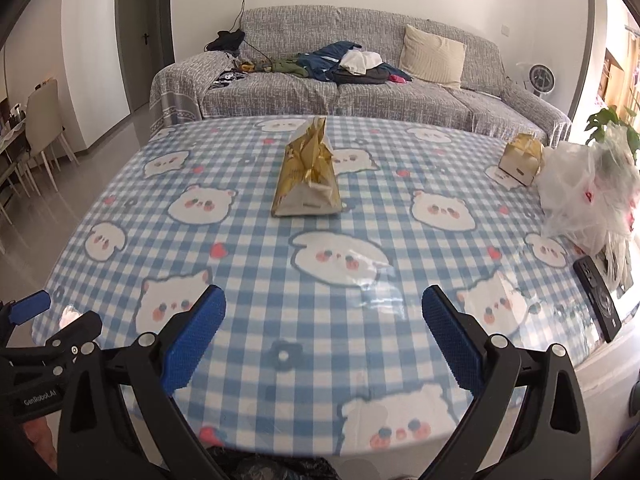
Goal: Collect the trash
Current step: 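Move the open right tool back over the table to the gold snack bag, then grasp the gold snack bag with the right tool, then lift the gold snack bag and carry it over the trash bin with the right tool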
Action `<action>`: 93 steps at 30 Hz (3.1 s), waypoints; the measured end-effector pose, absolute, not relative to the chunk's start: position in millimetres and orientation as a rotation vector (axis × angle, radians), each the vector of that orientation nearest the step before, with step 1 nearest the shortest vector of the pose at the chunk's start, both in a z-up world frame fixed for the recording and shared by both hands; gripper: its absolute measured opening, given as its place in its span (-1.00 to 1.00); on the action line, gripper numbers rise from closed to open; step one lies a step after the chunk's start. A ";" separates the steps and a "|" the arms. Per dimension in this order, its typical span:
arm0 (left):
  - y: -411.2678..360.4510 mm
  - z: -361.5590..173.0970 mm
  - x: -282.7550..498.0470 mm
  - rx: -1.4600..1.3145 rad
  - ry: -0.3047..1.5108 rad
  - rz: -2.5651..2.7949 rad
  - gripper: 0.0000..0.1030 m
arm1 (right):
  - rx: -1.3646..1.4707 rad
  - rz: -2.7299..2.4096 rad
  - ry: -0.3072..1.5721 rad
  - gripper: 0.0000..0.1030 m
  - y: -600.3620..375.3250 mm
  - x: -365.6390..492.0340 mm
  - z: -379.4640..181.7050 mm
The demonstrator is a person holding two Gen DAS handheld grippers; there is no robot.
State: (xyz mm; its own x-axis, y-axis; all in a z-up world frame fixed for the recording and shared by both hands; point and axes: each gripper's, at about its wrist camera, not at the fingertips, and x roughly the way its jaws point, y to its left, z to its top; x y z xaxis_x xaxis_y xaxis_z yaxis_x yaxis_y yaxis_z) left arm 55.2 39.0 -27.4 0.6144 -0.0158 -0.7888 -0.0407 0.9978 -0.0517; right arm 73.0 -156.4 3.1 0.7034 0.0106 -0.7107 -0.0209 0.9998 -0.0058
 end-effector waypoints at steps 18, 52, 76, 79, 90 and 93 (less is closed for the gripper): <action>63.1 -45.4 174.5 -0.078 0.954 0.019 0.88 | -0.037 0.024 0.836 0.84 -142.3 189.0 -24.7; 63.6 -91.3 234.3 -0.078 1.025 0.025 0.88 | 0.024 0.024 0.965 -0.31 -152.0 282.1 -87.5; 58.8 -79.8 220.6 -0.080 1.011 0.022 0.88 | 0.014 0.032 0.937 -0.74 -150.4 260.3 -68.0; 54.3 -77.2 214.5 -0.071 1.010 0.021 0.88 | 0.007 0.031 0.934 -0.74 -150.0 253.2 -63.9; 48.2 -66.6 195.5 -0.062 1.002 0.019 0.88 | -0.003 0.026 0.929 -0.74 -150.1 226.8 -51.8; 48.1 -62.1 187.1 -0.062 0.997 0.019 0.88 | -0.005 0.026 0.926 -0.74 -149.3 215.7 -47.0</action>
State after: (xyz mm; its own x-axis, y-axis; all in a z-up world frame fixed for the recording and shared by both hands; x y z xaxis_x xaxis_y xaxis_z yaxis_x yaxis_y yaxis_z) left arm 187.1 48.1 -62.1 0.5431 -0.0126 -0.8396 -0.0440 0.9981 -0.0435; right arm 215.7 -149.3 -47.0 0.6009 0.0204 -0.7991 -0.0249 0.9997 0.0067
